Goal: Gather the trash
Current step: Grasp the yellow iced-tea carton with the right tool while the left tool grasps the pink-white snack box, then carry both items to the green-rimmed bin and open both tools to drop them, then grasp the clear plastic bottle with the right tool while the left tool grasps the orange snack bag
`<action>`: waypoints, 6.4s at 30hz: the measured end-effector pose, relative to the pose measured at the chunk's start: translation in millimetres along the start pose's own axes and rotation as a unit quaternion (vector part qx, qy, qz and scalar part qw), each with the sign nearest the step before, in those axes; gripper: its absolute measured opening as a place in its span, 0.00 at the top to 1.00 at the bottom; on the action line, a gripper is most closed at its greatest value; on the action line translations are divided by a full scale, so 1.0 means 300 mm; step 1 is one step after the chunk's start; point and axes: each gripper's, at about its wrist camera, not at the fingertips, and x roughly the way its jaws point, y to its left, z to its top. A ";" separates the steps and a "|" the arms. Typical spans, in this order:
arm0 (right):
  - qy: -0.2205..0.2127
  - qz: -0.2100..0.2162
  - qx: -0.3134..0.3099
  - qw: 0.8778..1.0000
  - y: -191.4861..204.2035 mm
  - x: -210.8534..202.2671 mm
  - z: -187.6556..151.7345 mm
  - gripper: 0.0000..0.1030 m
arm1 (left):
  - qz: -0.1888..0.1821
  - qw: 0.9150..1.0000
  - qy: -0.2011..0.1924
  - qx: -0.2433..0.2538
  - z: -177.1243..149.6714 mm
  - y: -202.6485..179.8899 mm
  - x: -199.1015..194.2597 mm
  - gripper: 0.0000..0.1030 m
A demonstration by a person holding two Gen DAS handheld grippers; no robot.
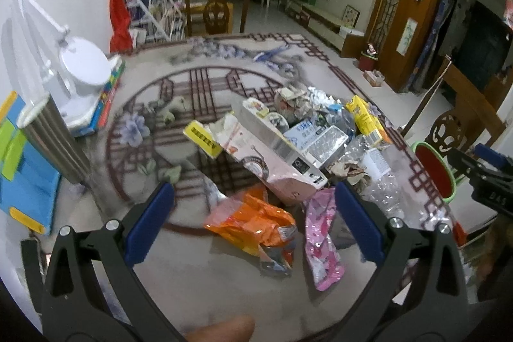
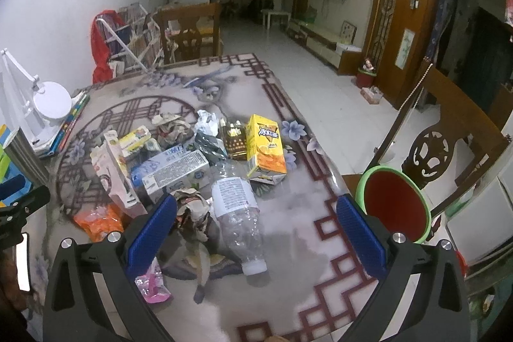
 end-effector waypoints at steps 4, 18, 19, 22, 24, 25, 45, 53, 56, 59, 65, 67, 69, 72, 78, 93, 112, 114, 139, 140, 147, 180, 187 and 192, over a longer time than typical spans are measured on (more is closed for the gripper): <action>0.016 0.005 -0.008 1.000 -0.022 0.048 0.030 0.07 | -0.016 0.999 0.024 -0.032 0.017 0.015 0.042 0.05; 0.105 0.048 -0.013 0.993 -0.080 0.361 0.152 0.07 | 0.009 0.989 0.092 -0.116 0.102 0.038 0.242 0.05; 0.108 0.053 -0.012 0.993 -0.086 0.382 0.163 0.07 | 0.008 0.987 0.100 -0.126 0.112 0.037 0.264 0.05; 0.126 0.057 -0.010 0.990 -0.104 0.463 0.196 0.07 | 0.004 0.981 0.119 -0.151 0.129 0.033 0.320 0.05; 0.145 0.056 -0.004 0.988 -0.120 0.525 0.219 0.07 | 0.003 0.978 0.131 -0.160 0.135 0.030 0.359 0.05; 0.151 0.057 -0.001 0.987 -0.130 0.555 0.230 0.07 | 0.003 0.977 0.139 -0.161 0.139 0.026 0.380 0.05; 0.268 0.108 -0.007 0.957 -0.171 0.889 0.219 0.40 | 0.010 0.952 0.206 -0.225 0.122 0.070 0.563 0.30; 0.251 0.116 -0.004 0.961 -0.182 0.836 0.229 0.41 | 0.007 0.957 0.189 -0.221 0.131 0.050 0.507 0.36; 0.230 0.122 0.006 0.965 -0.202 0.789 0.250 0.41 | 0.008 0.960 0.173 -0.222 0.137 0.052 0.461 0.36; 0.211 0.132 0.015 0.968 -0.218 0.741 0.275 0.41 | 0.011 0.963 0.159 -0.219 0.150 0.056 0.418 0.37; 0.181 0.145 0.021 0.972 -0.263 0.651 0.309 0.41 | 0.009 0.973 0.132 -0.188 0.203 -0.012 0.341 0.37; 0.173 0.146 0.024 0.974 -0.288 0.619 0.313 0.41 | -0.002 0.977 0.126 -0.171 0.224 -0.061 0.327 0.37; 0.166 0.146 0.035 0.975 -0.330 0.586 0.307 0.41 | -0.020 0.981 0.122 -0.150 0.246 -0.133 0.317 0.37; 0.156 0.135 0.049 0.977 -0.415 0.541 0.290 0.41 | -0.062 0.983 0.119 -0.122 0.277 -0.259 0.314 0.37; 0.150 0.092 0.102 0.979 -0.672 0.468 0.210 0.41 | -0.161 0.977 0.131 -0.045 0.324 -0.583 0.353 0.37; 0.152 0.018 0.197 0.968 -1.246 0.358 0.040 0.41 | -0.275 0.933 0.209 0.104 0.299 -1.307 0.538 0.36; 0.180 0.027 0.186 0.966 -1.384 0.415 -0.001 0.19 | -0.265 0.930 0.237 0.090 0.301 -1.530 0.650 0.14; 0.179 0.024 0.183 0.966 -1.386 0.411 -0.002 0.19 | -0.264 0.932 0.235 0.085 0.303 -1.525 0.649 0.12; 0.157 0.102 0.055 0.981 -0.827 0.376 0.156 0.09 | -0.127 0.981 0.146 -0.005 0.295 -0.844 0.396 0.05; 0.159 0.109 0.047 0.980 -0.778 0.379 0.159 0.09 | -0.118 0.982 0.143 -0.013 0.290 -0.792 0.383 0.05; 0.173 0.149 -0.006 0.974 -0.493 0.400 0.164 0.09 | -0.064 0.986 0.142 -0.063 0.220 -0.476 0.311 0.05; 0.260 0.126 -0.115 0.950 -0.031 0.647 -0.015 0.14 | 0.065 0.941 0.227 -0.244 -0.139 0.092 0.407 0.05; 0.273 0.135 -0.107 0.947 -0.025 0.685 -0.024 0.28 | 0.061 0.939 0.247 -0.232 -0.167 0.088 0.443 0.16; 0.280 0.139 -0.112 0.943 -0.019 0.685 -0.046 0.40 | 0.064 0.941 0.246 -0.222 -0.184 0.079 0.432 0.25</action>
